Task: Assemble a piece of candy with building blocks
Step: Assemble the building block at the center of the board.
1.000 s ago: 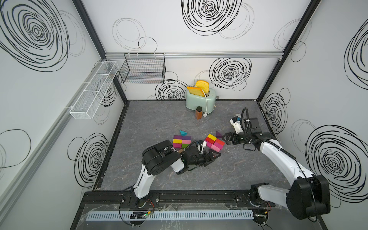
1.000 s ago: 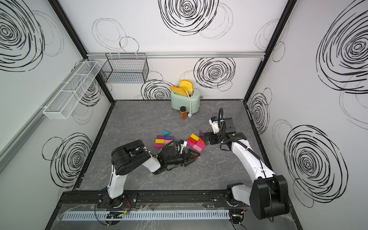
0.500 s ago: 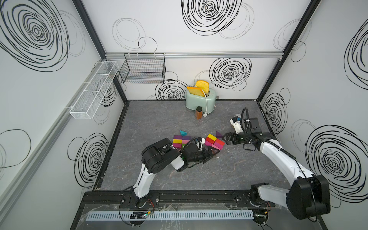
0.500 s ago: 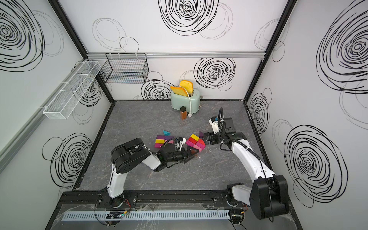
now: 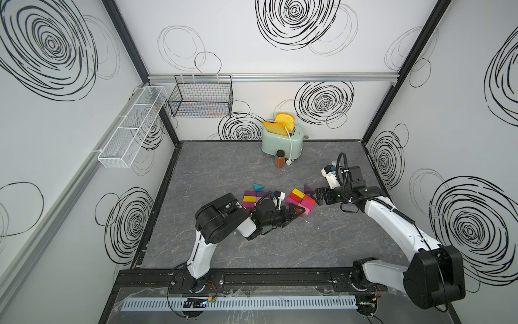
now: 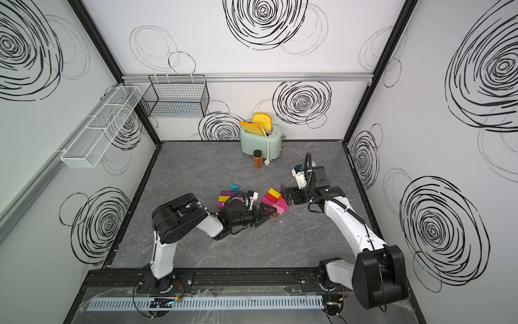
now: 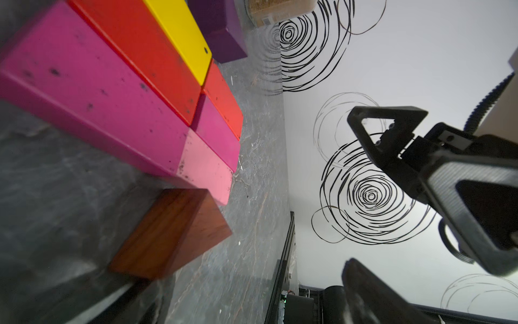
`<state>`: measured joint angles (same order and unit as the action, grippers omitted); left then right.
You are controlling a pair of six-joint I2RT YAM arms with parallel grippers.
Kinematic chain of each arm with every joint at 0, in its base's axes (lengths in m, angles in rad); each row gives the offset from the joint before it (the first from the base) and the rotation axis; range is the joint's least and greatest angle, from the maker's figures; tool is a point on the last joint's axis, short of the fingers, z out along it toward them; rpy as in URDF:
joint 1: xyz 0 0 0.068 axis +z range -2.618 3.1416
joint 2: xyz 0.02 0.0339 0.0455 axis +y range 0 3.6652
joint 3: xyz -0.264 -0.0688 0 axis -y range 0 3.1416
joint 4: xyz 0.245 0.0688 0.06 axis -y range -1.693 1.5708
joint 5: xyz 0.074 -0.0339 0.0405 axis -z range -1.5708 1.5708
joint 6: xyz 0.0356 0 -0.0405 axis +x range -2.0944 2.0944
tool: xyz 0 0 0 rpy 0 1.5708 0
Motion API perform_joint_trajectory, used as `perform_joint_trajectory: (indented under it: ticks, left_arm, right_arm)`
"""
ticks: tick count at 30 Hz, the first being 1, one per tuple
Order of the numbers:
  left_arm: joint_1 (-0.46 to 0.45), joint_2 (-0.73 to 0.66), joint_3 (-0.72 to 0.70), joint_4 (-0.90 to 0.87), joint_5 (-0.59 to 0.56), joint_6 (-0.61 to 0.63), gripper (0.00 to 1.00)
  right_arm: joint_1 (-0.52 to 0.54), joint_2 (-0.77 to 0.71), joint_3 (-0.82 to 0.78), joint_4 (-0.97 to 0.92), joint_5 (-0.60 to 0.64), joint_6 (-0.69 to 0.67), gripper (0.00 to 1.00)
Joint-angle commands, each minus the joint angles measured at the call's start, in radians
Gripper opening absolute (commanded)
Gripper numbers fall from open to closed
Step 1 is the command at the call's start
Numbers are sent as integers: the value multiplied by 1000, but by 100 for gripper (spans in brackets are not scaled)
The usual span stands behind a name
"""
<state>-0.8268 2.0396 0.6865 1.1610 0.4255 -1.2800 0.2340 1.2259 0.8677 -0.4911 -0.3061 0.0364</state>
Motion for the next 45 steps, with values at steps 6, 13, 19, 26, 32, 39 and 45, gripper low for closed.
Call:
perform_joint_trajectory:
  ticks: [6,13,19,26,32,39,45]
  left_arm:
    - [29,-12,-10,-48,-2,44,98]
    - [35,-11,2,-74,-9,63,98]
    - [42,-6,10,-86,-8,76,98]
    - [43,-23,-3,-81,-1,73,98]
    - [44,-140,-77,-112,-12,91,98]
    - [22,-433,-179,-268,-35,175,98]
    - [8,-728,-193,-483,-36,284,98]
  right_arm:
    - [10,6,13,-16,1,1,97]
    - [10,5,4,-12,0,0,97]
    - [10,7,2,-7,1,0,97]
    - [8,9,3,-2,8,11,98]
    - [5,-73,-60,110,17,140,99]
    - [-17,-235,-284,369,30,450,99]
    - [-49,-518,-672,788,127,904,99]
